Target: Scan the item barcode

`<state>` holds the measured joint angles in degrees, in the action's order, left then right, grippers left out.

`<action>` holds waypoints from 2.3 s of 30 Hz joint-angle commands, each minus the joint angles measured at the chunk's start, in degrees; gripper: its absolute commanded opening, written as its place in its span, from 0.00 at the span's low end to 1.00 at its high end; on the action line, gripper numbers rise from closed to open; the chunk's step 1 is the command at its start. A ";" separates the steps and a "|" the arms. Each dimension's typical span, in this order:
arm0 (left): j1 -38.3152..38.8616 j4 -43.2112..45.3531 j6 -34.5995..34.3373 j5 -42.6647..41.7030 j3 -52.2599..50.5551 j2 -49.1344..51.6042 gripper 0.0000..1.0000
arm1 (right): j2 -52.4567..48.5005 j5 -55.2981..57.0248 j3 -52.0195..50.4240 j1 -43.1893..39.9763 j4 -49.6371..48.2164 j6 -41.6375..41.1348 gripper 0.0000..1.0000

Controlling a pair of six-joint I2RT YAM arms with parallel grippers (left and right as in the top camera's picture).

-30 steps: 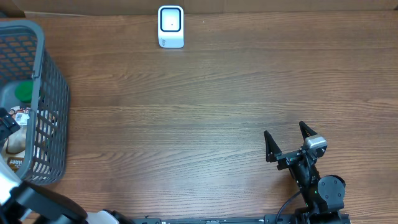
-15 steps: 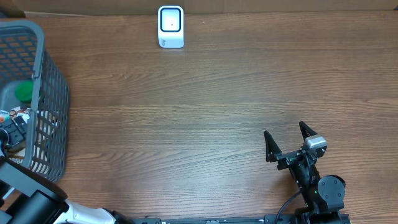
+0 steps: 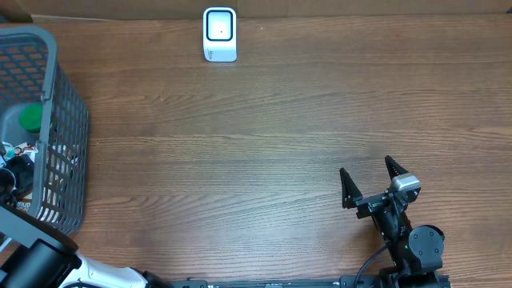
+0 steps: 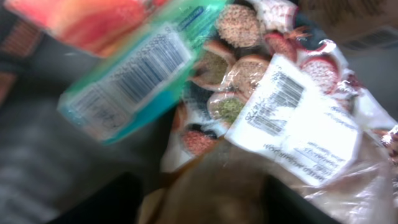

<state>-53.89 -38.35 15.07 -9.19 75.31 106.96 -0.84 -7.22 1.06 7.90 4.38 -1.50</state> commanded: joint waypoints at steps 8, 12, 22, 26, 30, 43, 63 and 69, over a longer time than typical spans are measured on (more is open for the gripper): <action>0.02 -2.93 -0.52 -3.61 2.36 2.75 0.04 | 0.68 0.04 -0.59 -0.24 -0.26 0.07 1.00; 0.02 -5.84 -0.50 -6.95 6.60 2.75 0.04 | 0.68 0.04 -0.59 -0.24 -0.26 0.07 1.00; 1.77 -15.52 -0.55 -8.87 18.03 2.73 0.04 | 0.66 0.04 -0.59 -0.24 -0.26 0.07 1.00; 3.37 -18.67 -0.55 -8.83 21.73 2.73 0.04 | 0.68 0.04 -0.59 -0.24 -0.26 0.07 1.00; 4.87 -20.22 -1.07 -8.83 24.33 1.92 0.04 | 0.68 0.04 -0.59 -0.24 -0.26 0.07 1.00; 6.29 -22.80 -1.38 -8.20 25.18 -2.40 0.04 | 0.68 0.04 -0.59 -0.24 -0.26 0.07 1.00; 6.32 -23.67 -11.04 5.60 25.07 -2.40 0.04 | 0.68 0.04 -0.59 -0.24 -0.26 0.07 1.00; 6.43 -22.62 -14.53 7.02 22.40 -2.21 0.04 | 0.68 0.04 -0.59 -0.24 -0.26 0.07 1.00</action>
<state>-47.59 -61.65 4.32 -5.08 98.87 106.26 -0.84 -7.25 1.06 7.90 4.38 -1.48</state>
